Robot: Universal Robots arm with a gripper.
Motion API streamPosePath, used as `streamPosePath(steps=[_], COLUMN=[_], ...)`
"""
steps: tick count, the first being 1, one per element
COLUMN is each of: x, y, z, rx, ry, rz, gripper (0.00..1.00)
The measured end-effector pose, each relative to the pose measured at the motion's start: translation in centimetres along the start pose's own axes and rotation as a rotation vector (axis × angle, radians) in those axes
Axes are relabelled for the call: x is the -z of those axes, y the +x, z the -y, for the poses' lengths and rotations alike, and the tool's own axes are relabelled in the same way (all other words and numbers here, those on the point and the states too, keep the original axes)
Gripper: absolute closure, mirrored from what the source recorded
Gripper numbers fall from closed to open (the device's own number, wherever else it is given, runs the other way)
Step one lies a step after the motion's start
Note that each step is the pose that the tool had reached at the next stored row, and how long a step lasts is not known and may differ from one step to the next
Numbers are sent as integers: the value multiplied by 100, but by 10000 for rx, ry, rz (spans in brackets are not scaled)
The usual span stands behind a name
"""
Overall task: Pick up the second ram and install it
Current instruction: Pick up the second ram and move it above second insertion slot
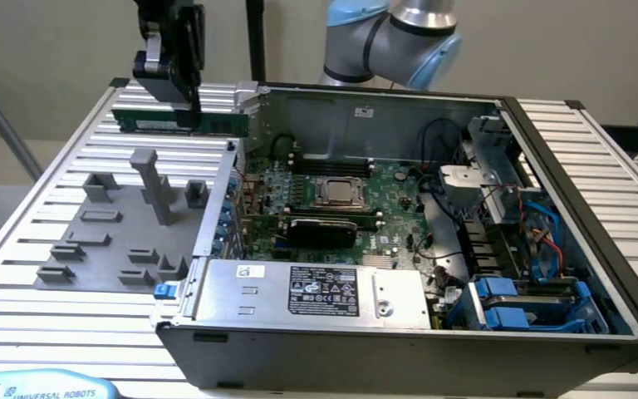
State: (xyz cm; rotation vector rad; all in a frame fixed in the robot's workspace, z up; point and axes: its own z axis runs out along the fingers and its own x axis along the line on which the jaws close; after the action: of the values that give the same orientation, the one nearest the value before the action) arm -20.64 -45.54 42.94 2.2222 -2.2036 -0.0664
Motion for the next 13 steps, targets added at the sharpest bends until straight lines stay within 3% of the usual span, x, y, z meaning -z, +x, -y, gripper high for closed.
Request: streamPosePath(steps=[13], x=[21], y=[1], z=[591], rx=[1], ry=[0], rz=[0], gripper=[87])
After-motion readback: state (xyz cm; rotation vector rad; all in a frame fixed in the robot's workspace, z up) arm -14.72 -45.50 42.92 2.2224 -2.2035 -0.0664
